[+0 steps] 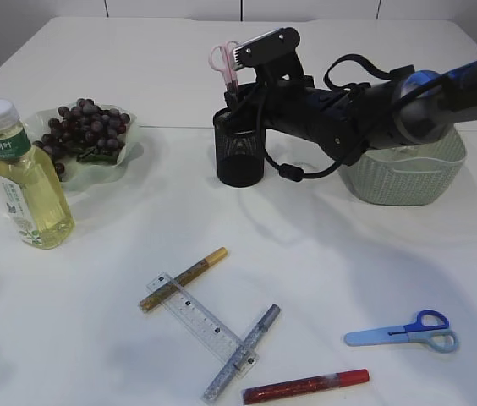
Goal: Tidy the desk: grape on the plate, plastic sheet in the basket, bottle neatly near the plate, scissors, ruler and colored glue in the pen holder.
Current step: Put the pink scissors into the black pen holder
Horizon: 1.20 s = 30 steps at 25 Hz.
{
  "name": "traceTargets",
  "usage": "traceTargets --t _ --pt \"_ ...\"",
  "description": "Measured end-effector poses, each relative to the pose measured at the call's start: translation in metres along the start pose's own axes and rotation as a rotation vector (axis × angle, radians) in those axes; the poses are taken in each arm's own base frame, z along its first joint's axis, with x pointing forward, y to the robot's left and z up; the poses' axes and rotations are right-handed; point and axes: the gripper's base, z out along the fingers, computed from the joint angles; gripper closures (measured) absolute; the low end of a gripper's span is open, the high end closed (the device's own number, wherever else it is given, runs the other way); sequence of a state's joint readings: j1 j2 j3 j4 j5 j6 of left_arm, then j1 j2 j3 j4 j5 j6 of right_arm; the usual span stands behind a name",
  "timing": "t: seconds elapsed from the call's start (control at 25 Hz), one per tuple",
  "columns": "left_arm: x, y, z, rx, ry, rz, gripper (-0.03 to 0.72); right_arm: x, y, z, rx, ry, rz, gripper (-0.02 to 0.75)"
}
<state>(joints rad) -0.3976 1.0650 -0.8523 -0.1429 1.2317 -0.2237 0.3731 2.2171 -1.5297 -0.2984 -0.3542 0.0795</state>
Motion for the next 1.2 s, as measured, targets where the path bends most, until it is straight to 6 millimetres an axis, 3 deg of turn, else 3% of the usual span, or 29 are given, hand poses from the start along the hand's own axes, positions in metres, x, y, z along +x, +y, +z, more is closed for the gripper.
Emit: traceTargets --t 1.2 --pt "0.000 0.000 0.000 0.000 0.000 0.000 0.326 0.010 0.001 0.003 0.000 0.050 0.001 0.555"
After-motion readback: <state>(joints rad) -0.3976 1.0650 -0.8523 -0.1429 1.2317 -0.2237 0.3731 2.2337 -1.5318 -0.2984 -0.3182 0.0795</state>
